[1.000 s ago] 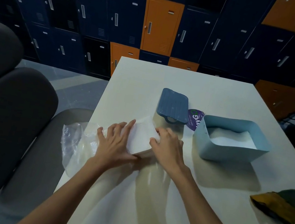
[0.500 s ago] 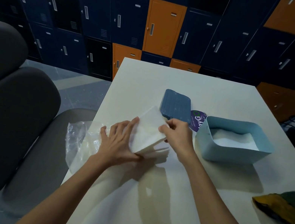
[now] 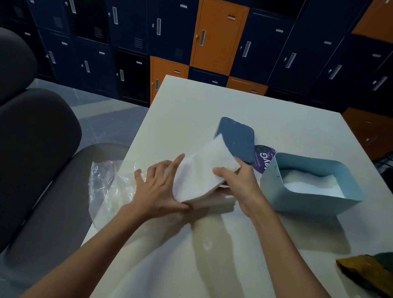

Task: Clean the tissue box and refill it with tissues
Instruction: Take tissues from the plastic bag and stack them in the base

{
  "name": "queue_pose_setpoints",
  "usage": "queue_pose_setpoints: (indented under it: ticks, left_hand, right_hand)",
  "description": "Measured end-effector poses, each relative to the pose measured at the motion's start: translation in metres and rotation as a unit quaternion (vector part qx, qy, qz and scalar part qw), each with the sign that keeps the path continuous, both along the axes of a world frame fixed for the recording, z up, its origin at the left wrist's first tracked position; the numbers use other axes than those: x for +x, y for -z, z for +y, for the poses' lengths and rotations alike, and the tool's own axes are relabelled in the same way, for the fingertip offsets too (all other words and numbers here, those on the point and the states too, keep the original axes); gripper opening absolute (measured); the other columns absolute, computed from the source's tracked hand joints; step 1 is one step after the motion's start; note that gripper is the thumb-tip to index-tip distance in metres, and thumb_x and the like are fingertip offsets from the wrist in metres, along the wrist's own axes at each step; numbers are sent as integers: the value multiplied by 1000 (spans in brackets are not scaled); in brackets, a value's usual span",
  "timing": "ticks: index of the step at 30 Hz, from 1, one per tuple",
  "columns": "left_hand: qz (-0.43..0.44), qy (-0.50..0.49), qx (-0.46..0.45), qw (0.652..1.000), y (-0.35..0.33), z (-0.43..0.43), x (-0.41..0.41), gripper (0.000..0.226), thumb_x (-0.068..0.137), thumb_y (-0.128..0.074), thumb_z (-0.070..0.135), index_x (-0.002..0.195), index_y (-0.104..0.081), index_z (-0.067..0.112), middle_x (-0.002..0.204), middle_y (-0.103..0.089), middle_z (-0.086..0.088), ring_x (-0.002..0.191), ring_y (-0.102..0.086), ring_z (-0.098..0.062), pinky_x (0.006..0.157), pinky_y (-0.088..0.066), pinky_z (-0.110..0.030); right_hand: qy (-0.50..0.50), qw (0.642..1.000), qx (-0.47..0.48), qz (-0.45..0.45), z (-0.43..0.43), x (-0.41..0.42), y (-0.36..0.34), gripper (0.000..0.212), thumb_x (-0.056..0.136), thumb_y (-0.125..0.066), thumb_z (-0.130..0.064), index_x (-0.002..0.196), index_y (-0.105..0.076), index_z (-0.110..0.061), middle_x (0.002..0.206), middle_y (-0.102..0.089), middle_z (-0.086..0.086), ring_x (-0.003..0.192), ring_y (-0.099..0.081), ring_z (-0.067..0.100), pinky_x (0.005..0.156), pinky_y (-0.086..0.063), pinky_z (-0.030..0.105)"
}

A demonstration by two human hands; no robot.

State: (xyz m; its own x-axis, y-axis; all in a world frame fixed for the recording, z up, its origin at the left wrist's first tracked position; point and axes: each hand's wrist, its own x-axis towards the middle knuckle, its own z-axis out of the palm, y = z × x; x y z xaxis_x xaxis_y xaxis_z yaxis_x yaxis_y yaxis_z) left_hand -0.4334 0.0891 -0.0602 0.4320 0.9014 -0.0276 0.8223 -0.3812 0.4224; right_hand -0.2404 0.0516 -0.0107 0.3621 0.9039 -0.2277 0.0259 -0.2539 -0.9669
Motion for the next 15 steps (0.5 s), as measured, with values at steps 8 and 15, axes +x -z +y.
queue_pose_setpoints:
  ticks: [8,15]
  left_hand:
    - [-13,15,-72,997,-12,7,-1,132,44,-59,87,143,19,48,155,-11,0,146,-8,-25,108,0,-69]
    - [-194,66,-104,973,-77,23,27,111,54,-69,74,146,-14,44,154,-24,4,140,-28,-22,112,-18,-65]
  right_hand:
    - [52,993,105,-12,-6,25,-41,25,81,-64,3,87,-64,-20,85,-65,5,84,-62,22,78,-56,47]
    - [-53,986,157,25,-33,57,-68,23,81,-62,7,93,-59,-12,92,-60,4,91,-62,20,83,-55,48]
